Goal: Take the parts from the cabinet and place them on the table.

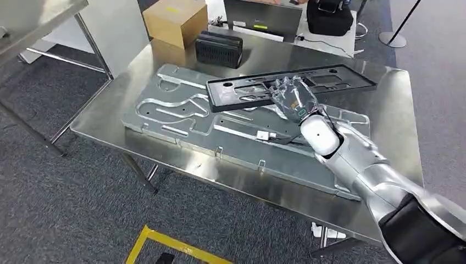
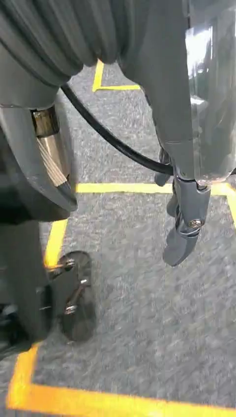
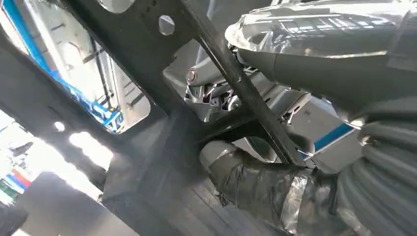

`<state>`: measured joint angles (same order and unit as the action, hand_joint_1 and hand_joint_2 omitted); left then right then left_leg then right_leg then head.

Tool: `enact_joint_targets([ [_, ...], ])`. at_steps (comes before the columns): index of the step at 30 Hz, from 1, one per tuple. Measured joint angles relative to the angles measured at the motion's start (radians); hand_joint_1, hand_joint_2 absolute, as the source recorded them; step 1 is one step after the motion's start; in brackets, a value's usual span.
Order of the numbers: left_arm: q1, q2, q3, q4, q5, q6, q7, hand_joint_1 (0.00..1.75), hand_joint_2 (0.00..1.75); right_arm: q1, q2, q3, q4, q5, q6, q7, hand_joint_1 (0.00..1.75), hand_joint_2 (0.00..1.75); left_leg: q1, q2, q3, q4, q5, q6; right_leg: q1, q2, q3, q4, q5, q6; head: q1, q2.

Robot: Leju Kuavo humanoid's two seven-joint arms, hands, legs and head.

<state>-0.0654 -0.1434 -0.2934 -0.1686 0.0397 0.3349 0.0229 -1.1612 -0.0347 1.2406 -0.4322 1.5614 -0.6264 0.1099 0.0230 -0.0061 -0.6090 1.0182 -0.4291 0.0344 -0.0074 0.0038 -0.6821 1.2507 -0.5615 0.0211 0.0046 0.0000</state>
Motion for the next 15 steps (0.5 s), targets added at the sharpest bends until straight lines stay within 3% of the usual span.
enact_joint_targets([
  [1, 0.001, 0.0, 0.0, 0.0, 0.0, 0.001, 0.0, 0.0, 1.75, 0.004, -0.001, 0.0, 0.0, 0.0, 0.0, -0.001, 1.75, 1.75, 0.001, -0.001, 0.007, 0.0, -0.007, 0.0, -0.004, 0.0, -0.04, 0.052, -0.026, 0.005, 0.001, 0.0],
  [2, 0.003, 0.0, 0.0, 0.0, 0.0, 0.002, 0.0, 0.0, 1.75, 0.008, -0.002, 0.0, 0.0, 0.0, 0.0, -0.001, 1.75, 1.75, 0.001, -0.002, 0.015, 0.0, -0.015, -0.001, -0.008, -0.001, -0.064, 0.067, -0.026, 0.009, 0.0, 0.0],
  [4, 0.006, 0.0, 0.0, 0.0, 0.0, 0.002, 0.0, 0.0, 1.75, 0.009, -0.002, 0.0, 0.0, 0.0, 0.0, -0.001, 1.75, 1.75, 0.003, -0.003, 0.035, 0.0, -0.03, -0.005, -0.014, -0.002, -0.051, -0.022, 0.054, 0.01, 0.0, 0.0],
  [5, 0.006, 0.0, 0.0, 0.0, 0.0, 0.002, 0.0, 0.0, 1.75, 0.009, -0.002, 0.0, 0.0, 0.0, 0.0, -0.001, 1.75, 1.75, 0.005, -0.003, 0.051, 0.0, -0.04, -0.009, -0.016, -0.002, -0.014, -0.127, 0.13, 0.009, 0.0, 0.0],
  [6, 0.005, 0.0, 0.0, 0.0, 0.0, 0.002, 0.0, 0.0, 1.75, 0.008, -0.003, 0.0, 0.0, 0.0, 0.0, -0.001, 1.75, 1.75, 0.007, -0.003, 0.061, 0.0, -0.047, -0.013, -0.016, -0.003, 0.011, -0.194, 0.179, 0.009, 0.0, 0.0],
  [7, 0.006, 0.0, 0.0, 0.0, 0.0, 0.002, 0.0, 0.0, 1.75, 0.009, -0.003, 0.0, 0.0, 0.0, 0.0, -0.001, 1.75, 1.75, 0.01, -0.003, 0.069, -0.01, -0.053, -0.02, -0.012, -0.003, 0.021, -0.217, 0.173, 0.006, 0.0, 0.0],
  [8, 0.0, 0.0, 0.0, 0.0, 0.0, 0.002, 0.0, 0.0, 1.75, 0.003, -0.004, 0.0, 0.0, 0.0, 0.0, -0.002, 1.75, 1.75, 0.009, -0.003, 0.067, -0.013, -0.052, -0.029, 0.001, -0.005, 0.02, -0.243, 0.155, -0.002, 0.002, 0.0],
  [9, -0.003, 0.0, 0.0, 0.0, 0.0, 0.002, 0.0, 0.0, 1.75, 0.004, -0.004, 0.0, 0.0, 0.0, 0.0, -0.002, 1.75, 1.75, 0.01, -0.003, 0.069, -0.016, -0.054, -0.037, 0.003, -0.004, 0.022, -0.233, 0.177, -0.012, -0.003, 0.0],
  [11, 0.0, -0.001, 0.0, 0.0, 0.0, 0.002, 0.0, 0.0, 1.75, 0.004, -0.004, 0.0, 0.0, 0.0, 0.0, -0.002, 1.75, 1.75, 0.007, -0.002, 0.084, -0.011, -0.053, -0.051, 0.004, -0.002, 0.033, -0.239, 0.165, -0.027, -0.002, 0.0],
  [12, 0.0, 0.0, 0.0, 0.0, 0.0, 0.002, 0.001, 0.0, 1.75, 0.004, -0.005, -0.001, 0.0, 0.0, 0.0, -0.002, 1.75, 1.75, 0.012, 0.0, 0.079, 0.0, -0.067, -0.053, -0.005, -0.003, 0.049, -0.248, 0.165, -0.033, -0.001, 0.0],
  [13, -0.001, 0.0, 0.0, 0.0, -0.001, 0.002, 0.001, 0.0, 1.75, 0.001, -0.007, -0.002, 0.0, 0.0, 0.0, -0.001, 1.75, 1.75, 0.009, 0.001, 0.06, 0.047, -0.08, -0.05, -0.003, -0.003, 0.057, -0.25, 0.161, -0.042, -0.002, 0.0],
  [15, -0.003, 0.0, 0.0, 0.0, -0.008, 0.002, 0.0, 0.0, 1.75, -0.001, -0.006, -0.002, 0.0, 0.0, 0.0, 0.0, 1.75, 1.75, 0.008, 0.001, -0.025, 0.197, -0.137, -0.049, 0.002, -0.002, 0.065, -0.248, 0.154, -0.052, -0.003, 0.0],
])
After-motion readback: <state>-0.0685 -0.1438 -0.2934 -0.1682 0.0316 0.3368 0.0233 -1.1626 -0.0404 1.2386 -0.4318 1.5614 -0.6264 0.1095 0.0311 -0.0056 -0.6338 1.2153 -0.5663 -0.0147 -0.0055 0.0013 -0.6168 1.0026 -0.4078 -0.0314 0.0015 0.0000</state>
